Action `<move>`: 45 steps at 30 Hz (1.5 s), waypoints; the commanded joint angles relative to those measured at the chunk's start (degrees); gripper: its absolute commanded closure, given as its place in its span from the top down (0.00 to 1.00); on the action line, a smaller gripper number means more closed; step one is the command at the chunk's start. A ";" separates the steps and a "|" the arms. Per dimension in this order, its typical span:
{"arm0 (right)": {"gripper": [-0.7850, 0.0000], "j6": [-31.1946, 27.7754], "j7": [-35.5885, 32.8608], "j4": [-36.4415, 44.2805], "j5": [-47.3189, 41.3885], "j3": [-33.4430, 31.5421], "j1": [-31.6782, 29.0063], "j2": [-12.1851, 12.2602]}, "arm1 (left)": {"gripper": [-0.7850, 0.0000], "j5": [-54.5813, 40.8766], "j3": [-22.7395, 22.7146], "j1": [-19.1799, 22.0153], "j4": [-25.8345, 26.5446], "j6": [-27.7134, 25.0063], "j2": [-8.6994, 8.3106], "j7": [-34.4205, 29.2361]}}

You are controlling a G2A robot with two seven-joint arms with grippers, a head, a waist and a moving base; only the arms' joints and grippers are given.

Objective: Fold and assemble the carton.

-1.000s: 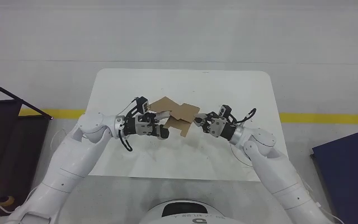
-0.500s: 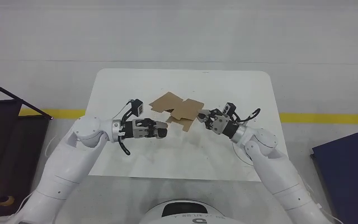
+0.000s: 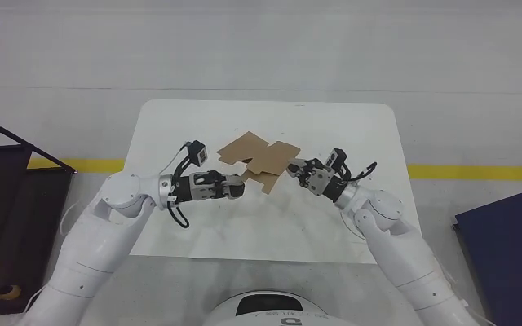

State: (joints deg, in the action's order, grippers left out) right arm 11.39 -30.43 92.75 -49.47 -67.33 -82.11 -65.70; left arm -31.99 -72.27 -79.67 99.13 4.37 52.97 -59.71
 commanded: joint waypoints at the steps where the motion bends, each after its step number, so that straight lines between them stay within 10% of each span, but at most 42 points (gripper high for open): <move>1: 0.00 -0.04 -0.10 -0.03 -0.20 -0.19 -0.06 -0.02 | 0.09 0.33 -0.16 -0.63 0.09 -1.14 -0.06 -0.59; 9: 0.00 -0.21 -0.28 0.25 -0.23 -0.86 -0.42 -0.08 | 0.04 -3.08 -2.89 -3.84 0.18 -8.56 0.07 2.57; 15: 0.00 0.00 -0.22 0.58 0.38 -0.60 -0.50 -0.18 | 0.18 -3.54 -3.67 -4.09 0.51 -7.42 0.14 4.13; 45: 0.00 0.00 -0.22 0.58 0.38 -0.60 -0.50 -0.18 | 0.23 3.05 -0.50 -2.86 4.21 -4.55 1.45 14.74</move>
State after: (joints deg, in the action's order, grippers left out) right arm 11.39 -30.66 93.32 -49.08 -67.93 -82.61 -65.88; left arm -29.35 -73.12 -82.66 103.29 -0.40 54.36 -45.31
